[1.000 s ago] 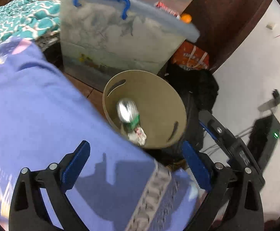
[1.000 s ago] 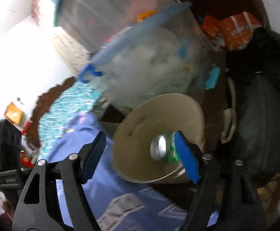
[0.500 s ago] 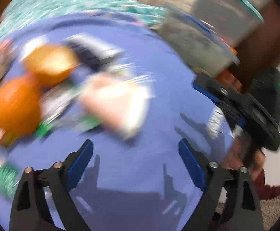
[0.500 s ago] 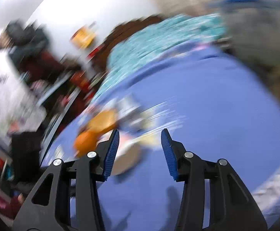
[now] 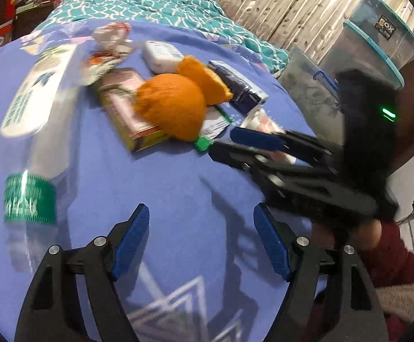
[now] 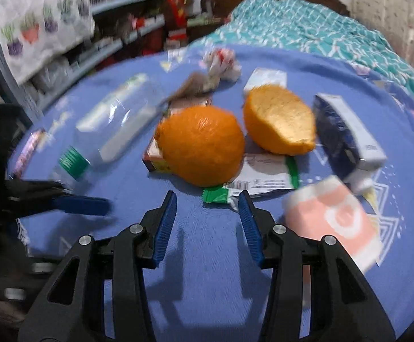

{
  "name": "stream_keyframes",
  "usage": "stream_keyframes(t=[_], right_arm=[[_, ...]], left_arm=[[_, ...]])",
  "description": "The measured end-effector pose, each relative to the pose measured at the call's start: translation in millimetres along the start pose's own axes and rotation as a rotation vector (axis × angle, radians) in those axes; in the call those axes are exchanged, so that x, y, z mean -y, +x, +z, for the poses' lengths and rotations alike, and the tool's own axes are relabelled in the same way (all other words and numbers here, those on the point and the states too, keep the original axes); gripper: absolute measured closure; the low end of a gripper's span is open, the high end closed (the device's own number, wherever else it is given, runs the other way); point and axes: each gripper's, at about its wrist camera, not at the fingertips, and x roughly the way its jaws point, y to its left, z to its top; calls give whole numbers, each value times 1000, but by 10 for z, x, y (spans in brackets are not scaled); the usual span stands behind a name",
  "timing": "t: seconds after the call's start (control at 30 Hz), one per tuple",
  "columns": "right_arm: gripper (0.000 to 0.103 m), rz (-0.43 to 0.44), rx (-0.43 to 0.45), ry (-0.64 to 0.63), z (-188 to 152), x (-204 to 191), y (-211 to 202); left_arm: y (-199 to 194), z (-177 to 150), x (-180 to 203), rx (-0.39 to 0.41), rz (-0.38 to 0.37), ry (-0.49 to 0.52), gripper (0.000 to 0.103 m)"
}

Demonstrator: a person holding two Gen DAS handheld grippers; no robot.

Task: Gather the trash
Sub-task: 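Move both tools back over the bed toward the green wrapper, then grasp the green snack wrapper with the left gripper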

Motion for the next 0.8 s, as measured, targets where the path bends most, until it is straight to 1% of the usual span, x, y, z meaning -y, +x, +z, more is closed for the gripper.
stream_keyframes(t=[0.03, 0.07, 0.1, 0.13, 0.17, 0.2, 0.23, 0.27, 0.3, 0.37, 0.43, 0.5, 0.57, 0.6, 0.67, 0.73, 0.8], right_arm=[[47, -43, -19, -27, 14, -37, 86], [44, -68, -31, -44, 23, -39, 128], [43, -86, -46, -60, 32, -36, 205], [44, -86, -46, -60, 32, -36, 205], [45, -74, -25, -54, 34, 25, 227], [50, -67, -25, -51, 18, 45, 213], [72, -52, -28, -46, 2, 83, 185], [81, -54, -31, -39, -8, 108, 173], [84, -56, -28, -25, -44, 137, 145], [85, -43, -18, 5, -166, 193, 42], [85, -23, -5, 27, -298, 195, -88], [85, 16, 7, 43, -393, 174, -188], [85, 76, 23, 60, -570, 102, -353], [85, 96, 27, 67, -625, 85, -391], [85, 162, 41, 92, -778, 36, -485], [82, 175, 42, 107, -870, 33, -516], [59, 170, 42, 142, -950, 89, -526]], left_arm=[[-59, -53, -26, 13, -8, -3, 28], [-99, -77, -46, 22, -18, -9, 27], [-129, -93, -63, 28, -27, -10, 26], [-169, -110, -83, 36, -34, -8, 26], [-192, -116, -83, 43, -34, -6, 26], [-218, -113, -84, 51, -35, -5, 26], [-236, -112, -86, 56, -38, -6, 26], [-248, -104, -91, 59, -47, -8, 26], [-251, -91, -92, 60, -52, -9, 26], [-239, -84, -92, 57, -73, -12, 26], [-195, -64, -87, 47, -101, -19, 26], [-121, -30, -62, 26, -142, -34, 26], [-38, 1, -3, 1, -194, -43, 26], [-1, 10, 28, -10, -211, -43, 25], [93, 27, 110, -40, -250, -39, 23], [203, 35, 188, -71, -257, -31, 23], [319, 42, 245, -101, -252, -26, 23]])
